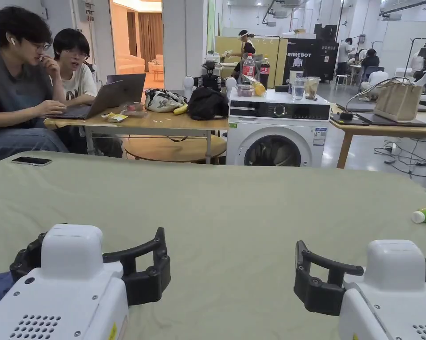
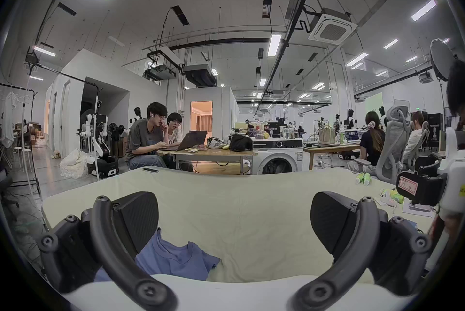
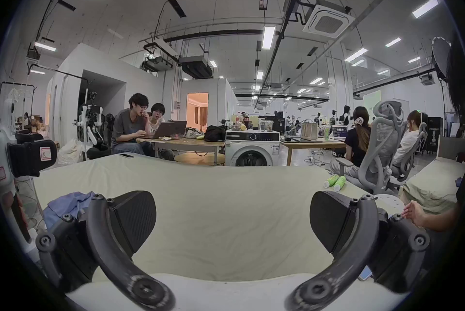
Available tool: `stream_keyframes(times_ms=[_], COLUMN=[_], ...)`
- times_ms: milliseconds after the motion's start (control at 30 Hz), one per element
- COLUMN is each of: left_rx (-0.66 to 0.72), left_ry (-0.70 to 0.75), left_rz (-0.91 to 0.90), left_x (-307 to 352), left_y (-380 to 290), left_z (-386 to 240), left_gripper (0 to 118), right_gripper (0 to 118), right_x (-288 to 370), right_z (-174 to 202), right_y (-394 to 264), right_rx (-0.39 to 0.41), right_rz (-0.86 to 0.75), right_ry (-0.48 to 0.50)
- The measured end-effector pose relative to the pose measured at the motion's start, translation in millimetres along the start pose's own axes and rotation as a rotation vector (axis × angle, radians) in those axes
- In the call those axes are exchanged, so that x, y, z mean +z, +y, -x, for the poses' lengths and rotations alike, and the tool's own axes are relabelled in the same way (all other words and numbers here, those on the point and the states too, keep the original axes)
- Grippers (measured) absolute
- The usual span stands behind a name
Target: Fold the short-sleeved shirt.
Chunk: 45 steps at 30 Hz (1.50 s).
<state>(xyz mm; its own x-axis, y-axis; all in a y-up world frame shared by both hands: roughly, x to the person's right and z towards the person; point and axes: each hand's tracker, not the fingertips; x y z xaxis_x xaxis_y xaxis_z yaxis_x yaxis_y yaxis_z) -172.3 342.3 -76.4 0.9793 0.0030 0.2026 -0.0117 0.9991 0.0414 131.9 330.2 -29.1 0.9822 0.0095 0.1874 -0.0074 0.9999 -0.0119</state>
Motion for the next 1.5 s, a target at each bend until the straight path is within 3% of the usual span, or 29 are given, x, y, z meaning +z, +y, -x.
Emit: stream_keyframes(times_ms=[133,433,700,1067,1233,1500], left_rx=[0.001,0.037,-0.047,-0.047,-0.028,-0.006], left_ry=[-0.007,-0.029,-0.047,-0.052,-0.037,-0.033], left_rz=[-0.004,-0.024,-0.019,0.0,-0.009,-0.023], left_x=[1,3,5,2,3,6], left_y=[1,1,2,3,5,5], left_z=[0,3,-3,-7,-5,0], left_gripper=[118,118,118,118,118,118], right_gripper=[118,118,118,118,118,118], right_x=[2,3,4,9,10,8], right_z=[-7,-5,-6,-8,-11,-5], right_y=[2,0,3,7,7,5], right_rx=[-0.039,-0.018,-0.025,0.008,-0.035,-0.036], right_rz=[0.001,0.002,-0.01,-0.029,-0.051,-0.041], right_ry=[0.04,0.03,0.029,0.022,0.066,0.086])
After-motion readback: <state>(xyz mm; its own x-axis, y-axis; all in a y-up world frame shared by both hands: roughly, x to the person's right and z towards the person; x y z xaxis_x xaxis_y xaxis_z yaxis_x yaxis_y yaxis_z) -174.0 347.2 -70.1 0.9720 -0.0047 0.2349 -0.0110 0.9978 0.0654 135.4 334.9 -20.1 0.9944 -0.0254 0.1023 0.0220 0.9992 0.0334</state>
